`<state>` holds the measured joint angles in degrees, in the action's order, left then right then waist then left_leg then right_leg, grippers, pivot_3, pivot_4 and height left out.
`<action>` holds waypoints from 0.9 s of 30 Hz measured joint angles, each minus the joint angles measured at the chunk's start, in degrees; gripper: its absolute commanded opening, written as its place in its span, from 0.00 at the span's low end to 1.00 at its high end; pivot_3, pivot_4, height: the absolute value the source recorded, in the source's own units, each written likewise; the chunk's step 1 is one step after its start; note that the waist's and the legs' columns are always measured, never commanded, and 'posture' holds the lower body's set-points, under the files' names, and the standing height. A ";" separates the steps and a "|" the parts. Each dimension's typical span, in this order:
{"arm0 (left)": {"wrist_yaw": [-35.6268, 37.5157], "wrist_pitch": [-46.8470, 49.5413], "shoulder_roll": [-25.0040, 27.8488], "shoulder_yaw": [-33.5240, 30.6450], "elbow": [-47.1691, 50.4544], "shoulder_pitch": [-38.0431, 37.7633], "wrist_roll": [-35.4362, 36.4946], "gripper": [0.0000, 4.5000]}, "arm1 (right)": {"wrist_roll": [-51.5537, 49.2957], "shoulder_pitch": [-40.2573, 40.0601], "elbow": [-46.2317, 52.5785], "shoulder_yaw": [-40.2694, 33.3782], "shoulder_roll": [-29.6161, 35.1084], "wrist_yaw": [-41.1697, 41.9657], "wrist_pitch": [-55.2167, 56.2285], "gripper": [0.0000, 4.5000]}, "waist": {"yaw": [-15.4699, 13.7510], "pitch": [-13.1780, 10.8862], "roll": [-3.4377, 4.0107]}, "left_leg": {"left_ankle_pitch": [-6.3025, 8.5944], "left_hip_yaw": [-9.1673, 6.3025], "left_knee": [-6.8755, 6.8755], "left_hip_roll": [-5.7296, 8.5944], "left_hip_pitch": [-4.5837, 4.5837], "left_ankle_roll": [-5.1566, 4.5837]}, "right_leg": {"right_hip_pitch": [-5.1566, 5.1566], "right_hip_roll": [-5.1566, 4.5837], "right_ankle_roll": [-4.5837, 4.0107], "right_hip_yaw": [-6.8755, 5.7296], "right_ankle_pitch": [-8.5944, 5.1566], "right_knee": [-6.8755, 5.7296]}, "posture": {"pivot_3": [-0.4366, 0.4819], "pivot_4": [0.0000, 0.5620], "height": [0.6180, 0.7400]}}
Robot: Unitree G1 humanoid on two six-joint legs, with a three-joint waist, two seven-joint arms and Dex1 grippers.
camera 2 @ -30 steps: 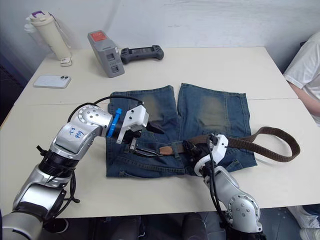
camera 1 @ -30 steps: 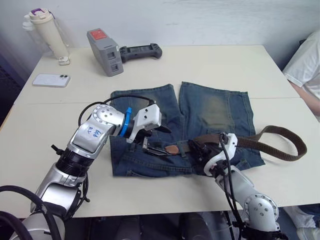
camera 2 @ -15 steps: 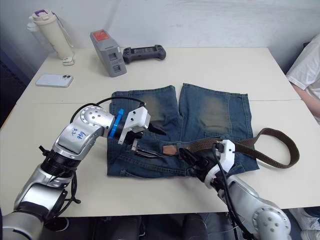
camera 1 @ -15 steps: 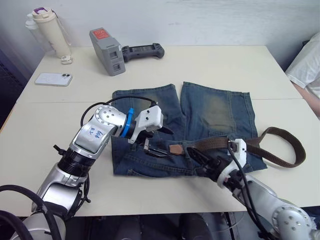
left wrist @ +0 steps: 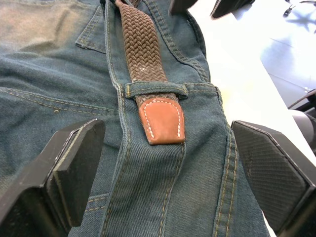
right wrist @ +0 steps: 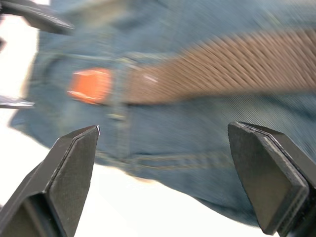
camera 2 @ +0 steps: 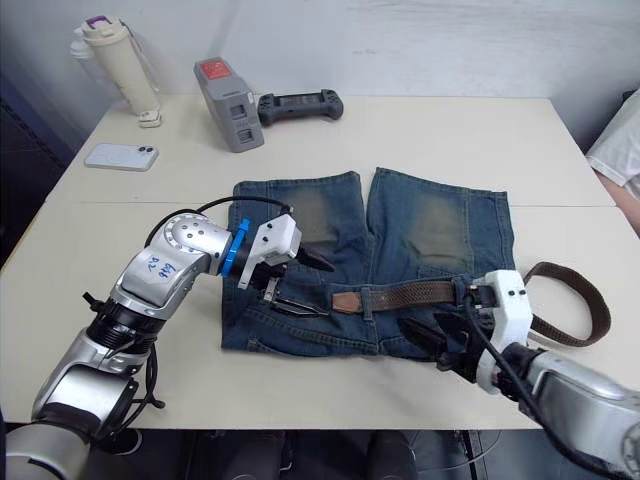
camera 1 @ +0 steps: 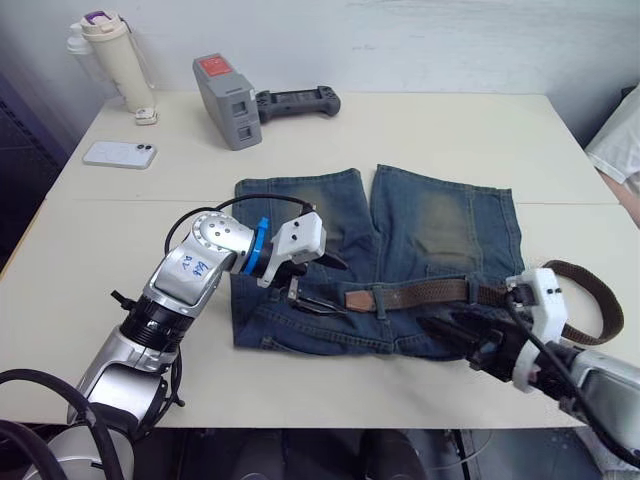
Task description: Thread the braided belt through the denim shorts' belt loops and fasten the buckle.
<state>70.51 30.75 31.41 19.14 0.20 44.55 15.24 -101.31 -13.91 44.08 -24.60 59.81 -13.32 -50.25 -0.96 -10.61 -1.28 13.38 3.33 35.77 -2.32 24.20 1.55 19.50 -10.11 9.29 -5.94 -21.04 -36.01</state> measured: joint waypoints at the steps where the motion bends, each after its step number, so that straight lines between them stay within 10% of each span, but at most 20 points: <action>1: 0.32 0.01 0.14 0.00 0.00 0.04 0.08 1.00 | 1.51 -0.41 -0.09 -0.62 1.67 0.72 -0.82 0.93 | -0.20 -0.02 -0.03 | 0.01 0.00 0.01 0.00 0.00 -0.01 | -0.01 0.00 0.00 0.00 0.00 0.01 | 0.48 0.27 1.00; 10: 4.09 -3.72 0.97 0.95 0.09 1.21 -0.95 1.00 | 22.74 0.19 -7.29 5.99 -0.02 4.09 -3.46 0.04 | -0.61 -0.04 -0.07 | 0.08 0.00 0.16 0.01 0.10 -0.02 | -0.02 0.00 0.00 -0.04 0.01 0.02 | 0.48 0.27 1.00; 27: -3.24 -35.73 -5.95 4.16 -9.51 -0.04 -14.06 1.00 | 31.74 6.20 -8.51 11.77 -14.13 -0.10 -6.67 0.01 | 0.33 0.11 -0.34 | 0.07 0.02 0.28 -0.11 -0.03 -0.01 | -0.11 0.07 -0.09 -0.01 0.08 0.03 | 0.48 0.27 1.00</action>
<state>67.27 -4.99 25.46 23.30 -9.31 44.51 1.17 -69.58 -7.71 35.57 -12.83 45.68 -13.42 -56.92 -0.63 -10.50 -1.62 13.45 3.35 36.05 -2.43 24.18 1.53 19.39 -10.04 9.20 -5.95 -20.96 -35.98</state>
